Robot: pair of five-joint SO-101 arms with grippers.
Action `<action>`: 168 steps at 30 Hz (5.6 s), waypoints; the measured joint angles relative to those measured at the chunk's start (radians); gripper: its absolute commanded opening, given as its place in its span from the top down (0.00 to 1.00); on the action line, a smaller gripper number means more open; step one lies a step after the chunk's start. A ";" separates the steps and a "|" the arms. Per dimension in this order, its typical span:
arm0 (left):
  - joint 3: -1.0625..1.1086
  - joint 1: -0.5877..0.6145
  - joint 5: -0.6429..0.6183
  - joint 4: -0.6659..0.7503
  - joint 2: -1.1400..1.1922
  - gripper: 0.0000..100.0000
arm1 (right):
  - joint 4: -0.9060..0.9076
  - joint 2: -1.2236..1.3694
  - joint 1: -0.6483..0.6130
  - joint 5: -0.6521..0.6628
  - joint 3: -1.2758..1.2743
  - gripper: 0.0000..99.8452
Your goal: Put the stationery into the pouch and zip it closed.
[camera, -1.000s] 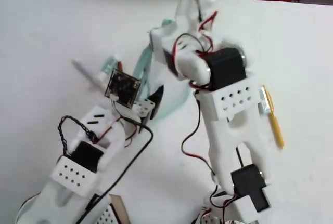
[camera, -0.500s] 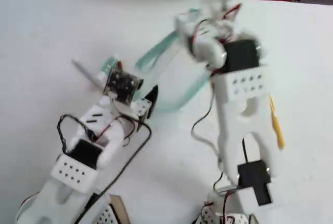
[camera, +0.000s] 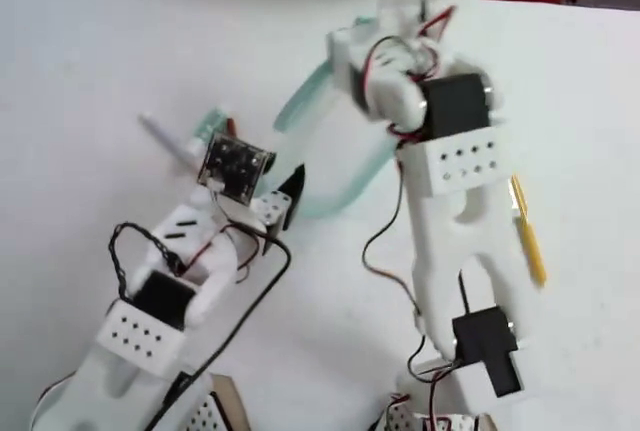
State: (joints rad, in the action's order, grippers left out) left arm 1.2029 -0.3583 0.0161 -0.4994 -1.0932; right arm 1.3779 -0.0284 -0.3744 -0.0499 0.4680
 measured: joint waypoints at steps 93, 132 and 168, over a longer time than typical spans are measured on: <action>0.107 -0.098 0.124 0.086 -0.172 0.95 | -0.126 0.106 0.203 0.011 -0.051 0.98; 0.123 -0.064 0.126 0.035 -0.155 0.70 | 0.336 -0.100 0.009 0.140 0.092 0.85; 0.265 -0.064 0.123 -0.012 -0.522 0.70 | 0.015 0.446 0.792 0.709 -0.193 0.85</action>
State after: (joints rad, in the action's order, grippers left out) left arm 1.4684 -0.4227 0.1389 -0.5117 -1.6149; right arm 1.3932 0.4181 0.4173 0.6590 0.2746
